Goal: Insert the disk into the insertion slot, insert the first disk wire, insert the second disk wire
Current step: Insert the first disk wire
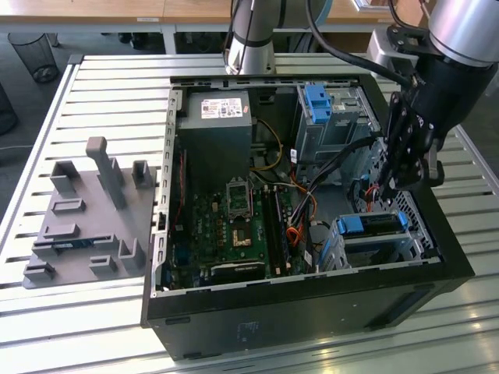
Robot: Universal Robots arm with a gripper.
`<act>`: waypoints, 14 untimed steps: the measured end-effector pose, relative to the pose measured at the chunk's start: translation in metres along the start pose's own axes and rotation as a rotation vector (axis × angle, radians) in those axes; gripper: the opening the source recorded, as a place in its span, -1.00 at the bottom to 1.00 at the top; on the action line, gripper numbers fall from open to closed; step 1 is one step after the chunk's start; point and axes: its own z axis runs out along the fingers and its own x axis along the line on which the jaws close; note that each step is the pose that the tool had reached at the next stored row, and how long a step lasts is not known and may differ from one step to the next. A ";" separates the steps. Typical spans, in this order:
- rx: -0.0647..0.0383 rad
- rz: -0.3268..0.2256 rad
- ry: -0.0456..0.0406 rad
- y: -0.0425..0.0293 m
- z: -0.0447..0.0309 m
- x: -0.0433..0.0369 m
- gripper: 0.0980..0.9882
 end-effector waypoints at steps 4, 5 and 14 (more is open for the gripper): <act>0.003 -0.001 0.0145 0.0000 0.0003 0.0000 -0.84; 0.004 -0.008 0.0151 -0.0001 0.0002 0.0000 -0.84; 0.012 -0.143 0.0145 0.0002 0.0006 0.0002 -0.84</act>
